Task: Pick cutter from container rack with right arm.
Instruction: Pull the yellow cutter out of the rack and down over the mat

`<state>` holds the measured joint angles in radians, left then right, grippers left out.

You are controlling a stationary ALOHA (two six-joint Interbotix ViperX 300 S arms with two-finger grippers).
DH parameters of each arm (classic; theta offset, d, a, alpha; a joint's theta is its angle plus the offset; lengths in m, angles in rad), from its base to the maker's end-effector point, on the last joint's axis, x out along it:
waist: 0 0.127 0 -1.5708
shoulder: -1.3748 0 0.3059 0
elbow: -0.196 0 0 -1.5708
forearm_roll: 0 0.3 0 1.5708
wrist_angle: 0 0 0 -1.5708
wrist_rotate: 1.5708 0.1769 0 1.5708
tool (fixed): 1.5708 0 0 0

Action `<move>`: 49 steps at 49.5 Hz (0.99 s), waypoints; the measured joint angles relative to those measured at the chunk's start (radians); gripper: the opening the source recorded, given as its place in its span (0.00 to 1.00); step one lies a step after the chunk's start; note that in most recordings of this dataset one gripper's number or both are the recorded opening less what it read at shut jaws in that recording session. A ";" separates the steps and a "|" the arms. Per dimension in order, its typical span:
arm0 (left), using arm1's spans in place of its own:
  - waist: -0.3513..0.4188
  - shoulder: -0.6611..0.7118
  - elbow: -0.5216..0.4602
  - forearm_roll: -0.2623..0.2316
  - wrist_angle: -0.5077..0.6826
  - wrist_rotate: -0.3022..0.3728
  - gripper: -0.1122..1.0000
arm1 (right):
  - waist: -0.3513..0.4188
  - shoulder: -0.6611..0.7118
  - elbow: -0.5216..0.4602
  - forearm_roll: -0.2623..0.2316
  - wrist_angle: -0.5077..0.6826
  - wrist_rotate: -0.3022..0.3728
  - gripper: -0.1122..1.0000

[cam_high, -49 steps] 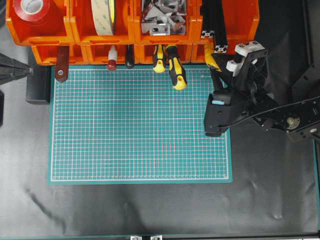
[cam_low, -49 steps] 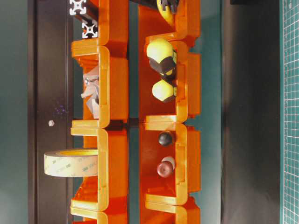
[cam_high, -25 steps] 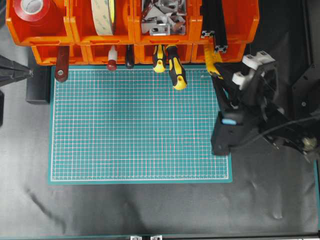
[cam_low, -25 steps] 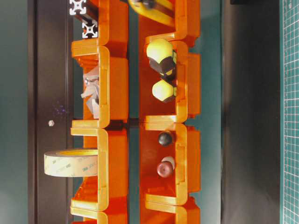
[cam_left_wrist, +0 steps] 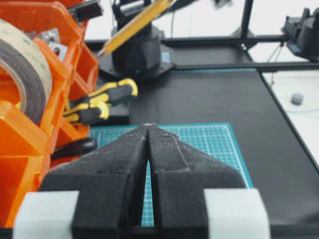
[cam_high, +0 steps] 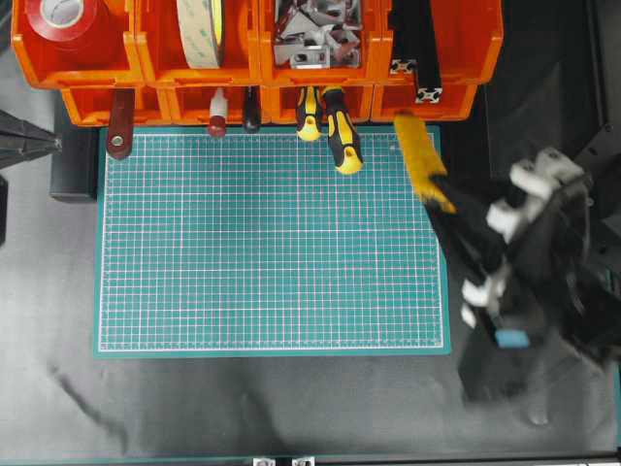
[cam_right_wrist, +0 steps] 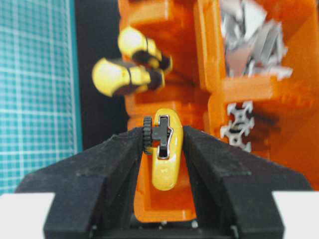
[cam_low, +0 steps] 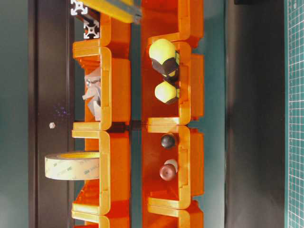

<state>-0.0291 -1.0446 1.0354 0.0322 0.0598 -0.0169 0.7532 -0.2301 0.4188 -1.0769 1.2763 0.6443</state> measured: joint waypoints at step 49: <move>-0.035 -0.075 -0.023 0.000 -0.011 -0.072 0.10 | 0.035 0.322 -0.005 -0.051 -0.433 -0.117 0.34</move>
<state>-0.0644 -1.1198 1.0124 0.0322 0.0491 -0.0890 0.7885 0.0920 0.4142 -1.1275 0.8437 0.5277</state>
